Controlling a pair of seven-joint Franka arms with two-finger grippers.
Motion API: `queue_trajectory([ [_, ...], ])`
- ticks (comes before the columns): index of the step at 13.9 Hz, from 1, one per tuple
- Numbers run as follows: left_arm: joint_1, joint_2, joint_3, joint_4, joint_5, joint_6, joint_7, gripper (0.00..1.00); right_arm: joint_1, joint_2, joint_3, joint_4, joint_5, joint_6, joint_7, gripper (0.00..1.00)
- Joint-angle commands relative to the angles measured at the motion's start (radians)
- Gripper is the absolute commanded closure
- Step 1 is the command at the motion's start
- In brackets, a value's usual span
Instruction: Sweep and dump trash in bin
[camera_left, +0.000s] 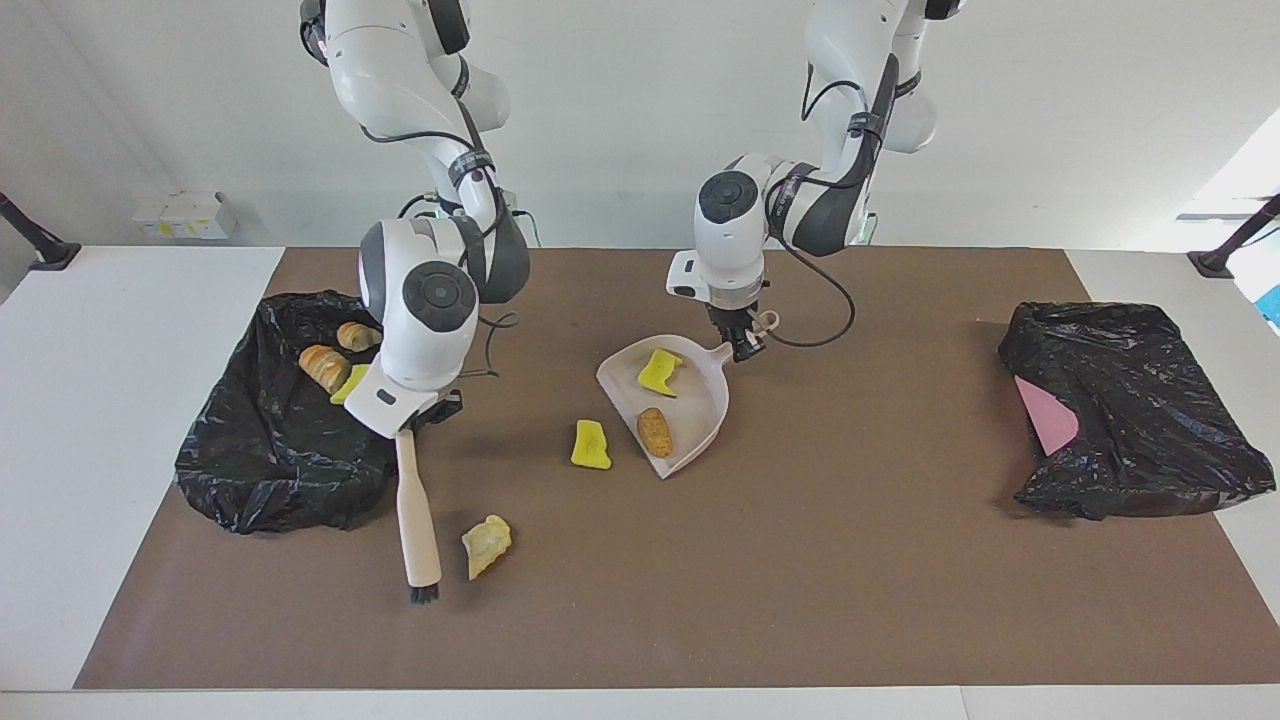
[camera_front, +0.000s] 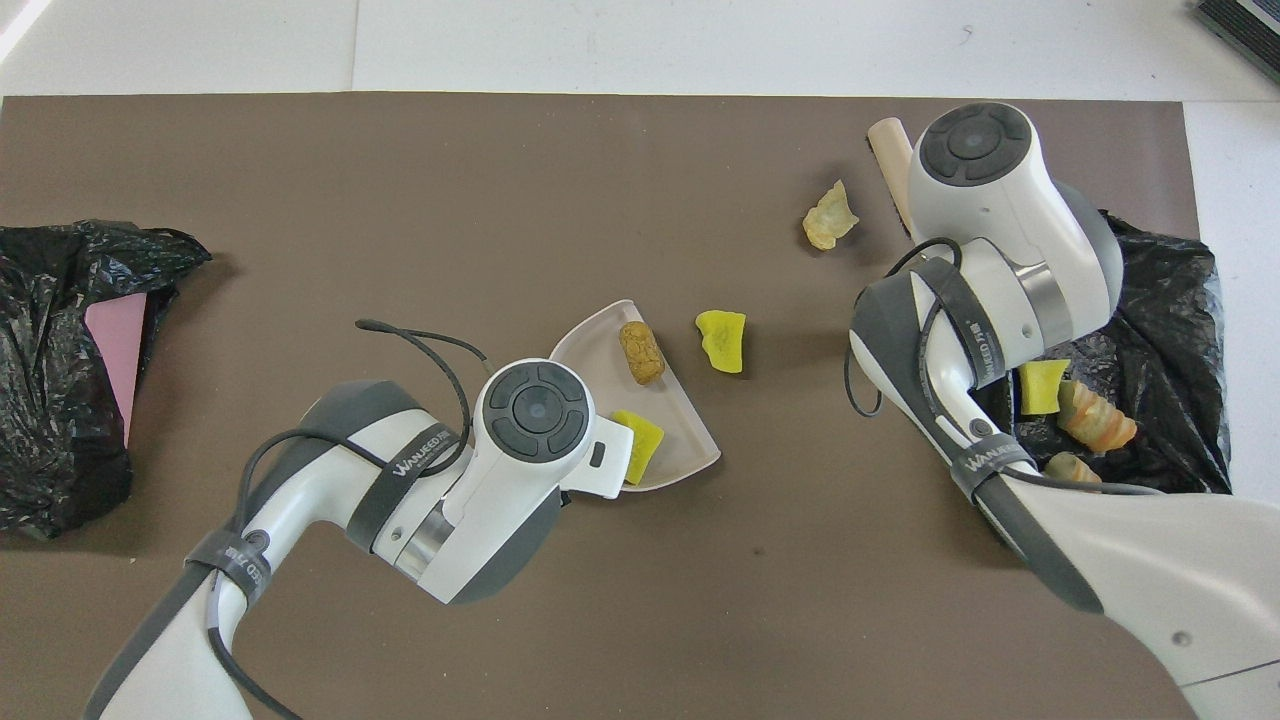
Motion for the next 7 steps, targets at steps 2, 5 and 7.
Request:
queue_trajectory([
  [2,-0.015,-0.017,0.009,-0.009,0.026,-0.019,-0.052,1.0,0.012,0.064,0.011,0.035,-0.009,0.002,-0.016,1.0],
  [5,-0.017,-0.02,0.009,-0.019,0.027,-0.011,-0.051,1.0,0.063,0.046,0.016,-0.001,0.05,-0.012,-0.014,1.0],
  [7,-0.017,-0.024,0.006,-0.027,0.027,0.002,-0.048,1.0,0.099,0.008,0.019,-0.062,0.096,-0.024,-0.014,1.0],
])
